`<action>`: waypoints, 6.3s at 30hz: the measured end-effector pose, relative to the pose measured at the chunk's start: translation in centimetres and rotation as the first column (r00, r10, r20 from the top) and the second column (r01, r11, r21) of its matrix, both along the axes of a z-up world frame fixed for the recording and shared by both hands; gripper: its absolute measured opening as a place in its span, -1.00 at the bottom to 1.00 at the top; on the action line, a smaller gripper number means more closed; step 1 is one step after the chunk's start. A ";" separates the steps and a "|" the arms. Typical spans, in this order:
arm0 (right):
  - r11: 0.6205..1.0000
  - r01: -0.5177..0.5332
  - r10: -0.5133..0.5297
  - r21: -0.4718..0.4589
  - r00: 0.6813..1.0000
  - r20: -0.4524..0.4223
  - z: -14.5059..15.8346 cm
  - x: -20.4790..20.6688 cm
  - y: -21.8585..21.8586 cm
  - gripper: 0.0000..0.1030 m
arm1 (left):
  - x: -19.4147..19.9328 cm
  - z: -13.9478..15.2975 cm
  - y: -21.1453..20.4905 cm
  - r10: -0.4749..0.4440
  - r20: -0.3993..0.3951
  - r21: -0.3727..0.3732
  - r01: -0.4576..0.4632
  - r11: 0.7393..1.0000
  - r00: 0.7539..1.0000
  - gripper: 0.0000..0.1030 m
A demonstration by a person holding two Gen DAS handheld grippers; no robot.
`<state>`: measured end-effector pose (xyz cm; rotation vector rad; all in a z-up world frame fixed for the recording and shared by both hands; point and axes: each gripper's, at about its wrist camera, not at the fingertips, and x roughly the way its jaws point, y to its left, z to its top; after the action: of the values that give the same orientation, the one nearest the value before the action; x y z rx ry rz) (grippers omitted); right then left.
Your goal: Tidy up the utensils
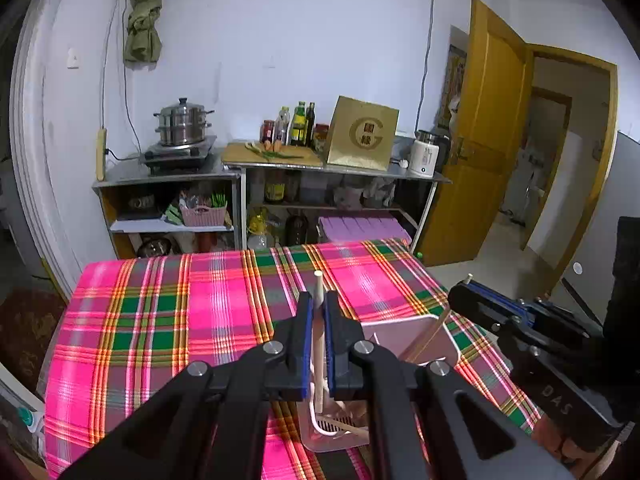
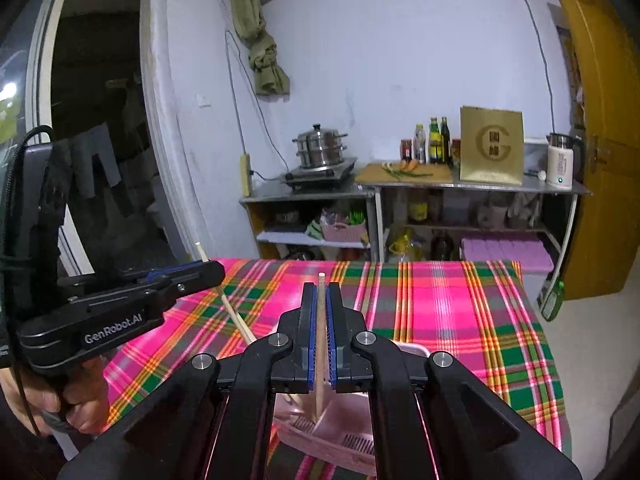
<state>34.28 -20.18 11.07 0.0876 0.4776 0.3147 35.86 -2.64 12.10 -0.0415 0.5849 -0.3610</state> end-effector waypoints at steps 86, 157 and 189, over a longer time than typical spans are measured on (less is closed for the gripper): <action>0.996 0.072 -0.078 -0.062 0.992 -0.102 -9.9 -24.5 -3.4 -0.72 | -25.4 -12.9 1.3 0.044 -0.083 -0.014 -0.045 0.999 0.996 -0.18; 0.984 0.017 -0.088 -0.175 0.909 -0.407 -17.0 -9.7 -3.4 -0.87 | -8.5 -18.0 -5.2 0.019 -0.341 0.206 0.055 0.977 0.940 -0.77; 0.998 0.041 -0.047 -0.047 0.990 -0.133 -5.0 -14.3 -5.0 -0.91 | -14.6 -3.2 -1.7 -0.069 -0.068 0.006 0.069 0.998 0.995 -0.90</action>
<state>19.96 -25.20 6.06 0.0761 0.6145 0.2557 21.26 -4.38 8.91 -0.0259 0.6558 -0.4258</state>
